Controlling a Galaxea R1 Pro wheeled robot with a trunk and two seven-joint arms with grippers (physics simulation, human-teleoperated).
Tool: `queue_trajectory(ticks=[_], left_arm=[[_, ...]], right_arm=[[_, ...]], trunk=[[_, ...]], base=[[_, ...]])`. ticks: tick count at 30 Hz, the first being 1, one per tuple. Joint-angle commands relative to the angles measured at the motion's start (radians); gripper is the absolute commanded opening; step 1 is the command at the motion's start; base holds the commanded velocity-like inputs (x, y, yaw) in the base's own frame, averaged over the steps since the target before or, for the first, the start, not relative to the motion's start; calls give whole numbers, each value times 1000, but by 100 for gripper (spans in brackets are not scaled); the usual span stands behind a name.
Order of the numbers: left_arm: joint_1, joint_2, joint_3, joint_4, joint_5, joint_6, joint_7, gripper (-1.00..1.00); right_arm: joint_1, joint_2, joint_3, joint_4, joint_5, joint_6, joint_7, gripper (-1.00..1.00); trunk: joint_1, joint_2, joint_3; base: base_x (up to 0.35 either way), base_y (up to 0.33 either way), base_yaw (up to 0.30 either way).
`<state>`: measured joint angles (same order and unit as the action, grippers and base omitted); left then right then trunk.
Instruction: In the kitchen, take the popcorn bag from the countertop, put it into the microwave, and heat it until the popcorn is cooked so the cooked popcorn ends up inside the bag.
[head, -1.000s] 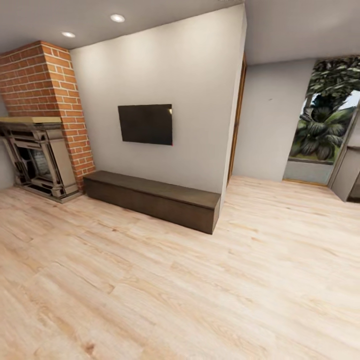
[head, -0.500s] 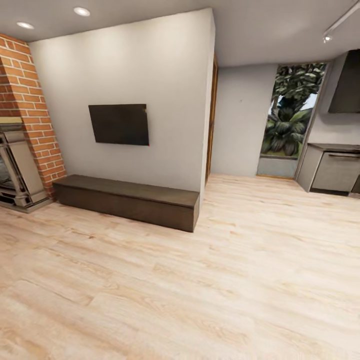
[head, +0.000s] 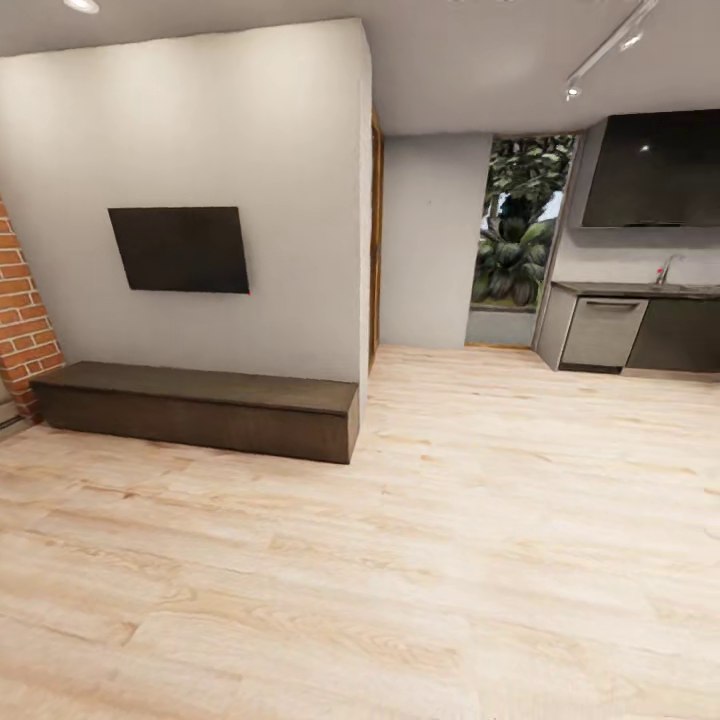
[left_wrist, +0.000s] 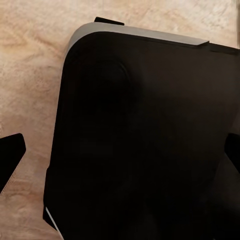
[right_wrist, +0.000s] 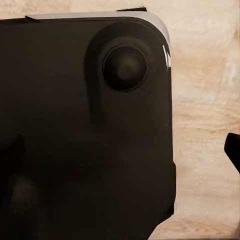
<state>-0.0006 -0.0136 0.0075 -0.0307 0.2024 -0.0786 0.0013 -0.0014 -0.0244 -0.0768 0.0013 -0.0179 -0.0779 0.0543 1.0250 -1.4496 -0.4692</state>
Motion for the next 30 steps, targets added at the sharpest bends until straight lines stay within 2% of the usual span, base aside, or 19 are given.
queue_trajectory(ticks=[1,19,26,30], left_arm=[[0,-1,0,0,6,-3,0,100],[0,-4,-2,0,5,-1,0,100],[0,-3,-12,0,-2,5,-1,100],[0,-4,-13,0,-5,10,0,100]], right_arm=[[0,0,-8,0,-2,-3,4,100],[0,1,-5,0,0,-7,4,100],[0,2,-5,0,1,-7,4,100],[0,0,-4,0,7,-5,4,100]], trunk=[[0,0,-1],[0,0,-1],[0,0,3],[0,0,4]], base=[[0,0,-293],[8,0,-293],[261,0,-282],[320,0,-74]])
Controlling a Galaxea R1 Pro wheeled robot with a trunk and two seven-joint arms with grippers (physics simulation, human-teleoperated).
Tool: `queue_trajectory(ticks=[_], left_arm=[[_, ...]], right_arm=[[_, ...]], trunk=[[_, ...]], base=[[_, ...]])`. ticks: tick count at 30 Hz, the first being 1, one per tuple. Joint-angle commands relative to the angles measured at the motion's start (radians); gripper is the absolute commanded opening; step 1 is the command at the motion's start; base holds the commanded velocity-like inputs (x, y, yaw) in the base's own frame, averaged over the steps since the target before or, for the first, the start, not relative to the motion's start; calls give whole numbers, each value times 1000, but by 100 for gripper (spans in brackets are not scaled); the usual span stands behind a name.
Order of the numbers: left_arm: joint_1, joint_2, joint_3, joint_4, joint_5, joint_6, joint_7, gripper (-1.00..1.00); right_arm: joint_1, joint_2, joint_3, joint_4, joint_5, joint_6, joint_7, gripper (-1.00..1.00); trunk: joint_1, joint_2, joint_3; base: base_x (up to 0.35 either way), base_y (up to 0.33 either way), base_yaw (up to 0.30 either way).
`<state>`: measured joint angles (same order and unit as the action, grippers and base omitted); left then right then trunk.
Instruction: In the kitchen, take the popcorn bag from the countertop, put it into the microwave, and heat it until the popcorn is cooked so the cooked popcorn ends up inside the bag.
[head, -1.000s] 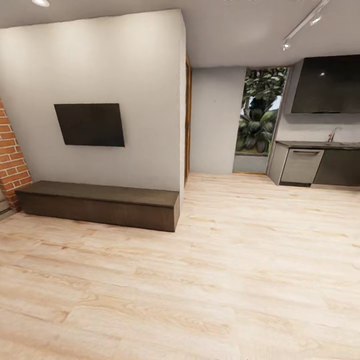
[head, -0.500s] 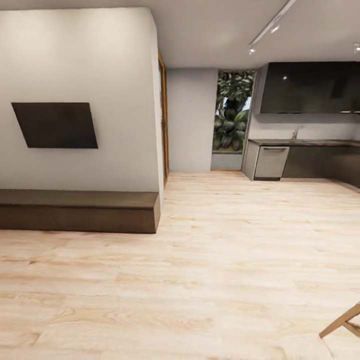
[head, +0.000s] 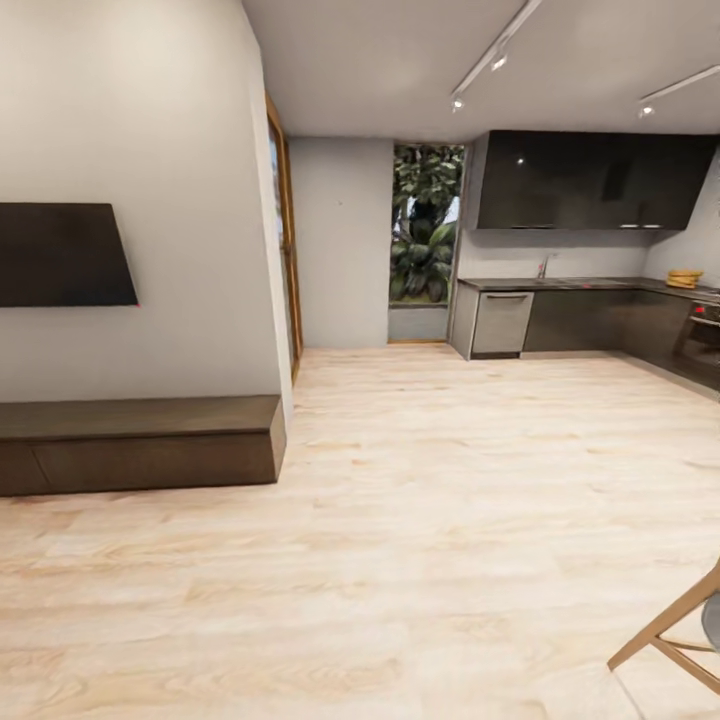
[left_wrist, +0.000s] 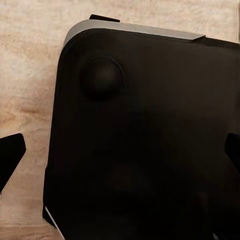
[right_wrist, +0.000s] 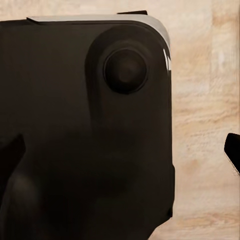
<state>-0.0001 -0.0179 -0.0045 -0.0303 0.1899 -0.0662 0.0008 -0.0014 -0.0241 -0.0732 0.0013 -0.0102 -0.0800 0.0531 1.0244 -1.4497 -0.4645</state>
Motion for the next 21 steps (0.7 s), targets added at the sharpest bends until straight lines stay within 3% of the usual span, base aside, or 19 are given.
queue_trajectory(ticks=[1,18,21], left_arm=[[0,0,-2,0,7,-2,0,100],[0,-2,-3,0,6,0,1,100],[0,-2,-3,0,6,-1,1,100]], right_arm=[[0,0,-7,0,0,-3,5,100],[0,2,-4,0,4,-6,5,100],[0,4,-5,0,0,-6,4,100]], trunk=[[1,0,-1],[1,0,-1],[1,0,-1]], base=[[322,0,-13],[323,0,-1],[323,0,-176]])
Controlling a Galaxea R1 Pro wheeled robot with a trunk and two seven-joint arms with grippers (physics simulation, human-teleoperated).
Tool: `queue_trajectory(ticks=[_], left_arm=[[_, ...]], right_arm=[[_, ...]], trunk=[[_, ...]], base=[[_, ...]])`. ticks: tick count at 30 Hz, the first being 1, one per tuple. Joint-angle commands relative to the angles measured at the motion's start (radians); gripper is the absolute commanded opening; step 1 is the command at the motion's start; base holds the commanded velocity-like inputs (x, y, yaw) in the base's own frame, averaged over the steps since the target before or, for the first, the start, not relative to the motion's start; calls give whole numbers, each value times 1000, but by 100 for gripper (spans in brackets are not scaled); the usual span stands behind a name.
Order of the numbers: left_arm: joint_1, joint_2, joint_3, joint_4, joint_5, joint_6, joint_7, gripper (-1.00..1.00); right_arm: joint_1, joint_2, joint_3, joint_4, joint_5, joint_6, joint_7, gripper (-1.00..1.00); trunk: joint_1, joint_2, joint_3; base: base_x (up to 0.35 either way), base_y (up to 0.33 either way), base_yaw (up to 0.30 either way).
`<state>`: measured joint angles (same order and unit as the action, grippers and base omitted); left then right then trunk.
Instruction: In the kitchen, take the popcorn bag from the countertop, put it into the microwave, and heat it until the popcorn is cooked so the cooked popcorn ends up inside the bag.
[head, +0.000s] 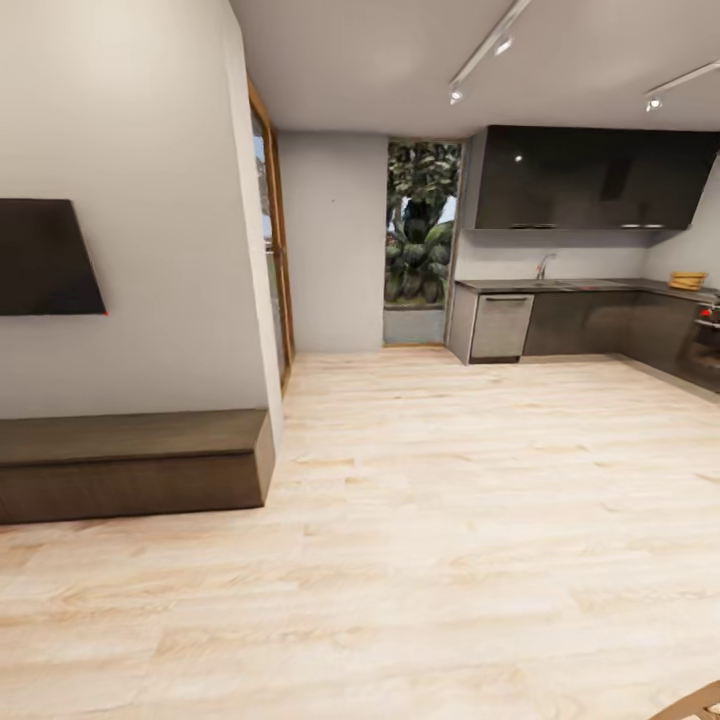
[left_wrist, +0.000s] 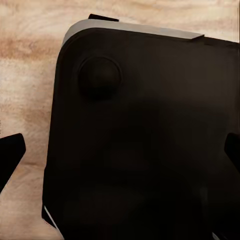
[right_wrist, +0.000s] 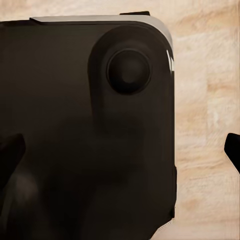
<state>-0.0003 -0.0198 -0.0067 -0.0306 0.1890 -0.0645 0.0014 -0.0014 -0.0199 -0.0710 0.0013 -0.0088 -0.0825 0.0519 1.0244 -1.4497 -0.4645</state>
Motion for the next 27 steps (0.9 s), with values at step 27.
queue_trajectory(ticks=[27], left_arm=[[-1,2,-1,0,7,-2,0,100]], right_arm=[[0,0,-6,0,10,-57,-174,100]], trunk=[[1,0,-1]], base=[[323,0,-108]])
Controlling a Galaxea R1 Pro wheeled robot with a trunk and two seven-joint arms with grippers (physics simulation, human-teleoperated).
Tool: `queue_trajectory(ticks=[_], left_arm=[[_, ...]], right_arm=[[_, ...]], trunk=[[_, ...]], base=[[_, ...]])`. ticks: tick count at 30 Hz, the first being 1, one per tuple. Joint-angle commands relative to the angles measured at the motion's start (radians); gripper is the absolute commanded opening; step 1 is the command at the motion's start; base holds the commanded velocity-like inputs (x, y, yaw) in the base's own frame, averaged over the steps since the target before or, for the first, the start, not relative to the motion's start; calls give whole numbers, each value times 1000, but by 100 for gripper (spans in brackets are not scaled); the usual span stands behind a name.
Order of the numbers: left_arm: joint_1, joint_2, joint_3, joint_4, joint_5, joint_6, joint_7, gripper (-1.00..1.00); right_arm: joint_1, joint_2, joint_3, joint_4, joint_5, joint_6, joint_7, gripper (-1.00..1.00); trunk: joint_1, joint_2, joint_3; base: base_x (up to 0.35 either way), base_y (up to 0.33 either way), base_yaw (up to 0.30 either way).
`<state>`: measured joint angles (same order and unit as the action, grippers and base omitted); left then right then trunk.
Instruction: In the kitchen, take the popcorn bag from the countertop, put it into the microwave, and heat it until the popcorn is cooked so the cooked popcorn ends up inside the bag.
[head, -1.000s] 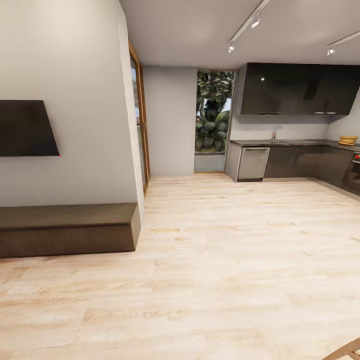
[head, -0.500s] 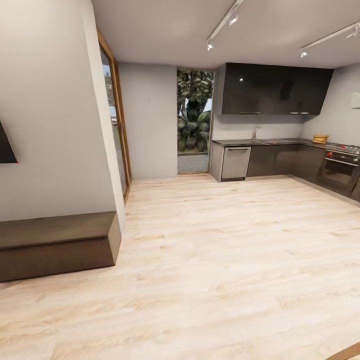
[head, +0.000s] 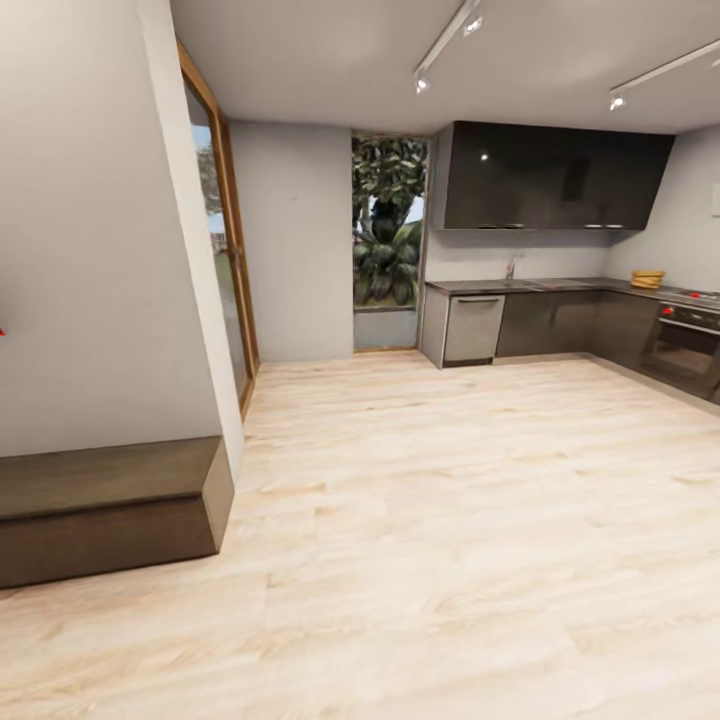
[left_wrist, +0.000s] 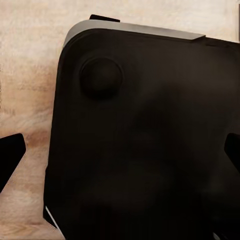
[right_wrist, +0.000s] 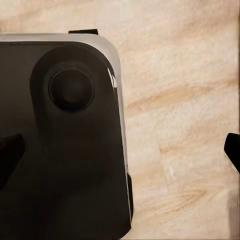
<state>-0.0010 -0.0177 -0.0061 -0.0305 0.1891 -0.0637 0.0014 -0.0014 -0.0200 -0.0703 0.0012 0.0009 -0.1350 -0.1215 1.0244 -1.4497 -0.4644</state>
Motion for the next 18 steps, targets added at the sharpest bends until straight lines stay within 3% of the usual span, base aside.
queue_trajectory(ticks=[1,18], left_arm=[[0,0,-1,0,7,-2,0,100],[1,-2,-3,0,6,12,0,100]], right_arm=[[0,0,-7,0,0,-8,-1,100],[0,3,-8,0,-5,-1,-3,100]], trunk=[[1,0,-1],[1,0,-1]], base=[[324,0,0],[326,0,0]])
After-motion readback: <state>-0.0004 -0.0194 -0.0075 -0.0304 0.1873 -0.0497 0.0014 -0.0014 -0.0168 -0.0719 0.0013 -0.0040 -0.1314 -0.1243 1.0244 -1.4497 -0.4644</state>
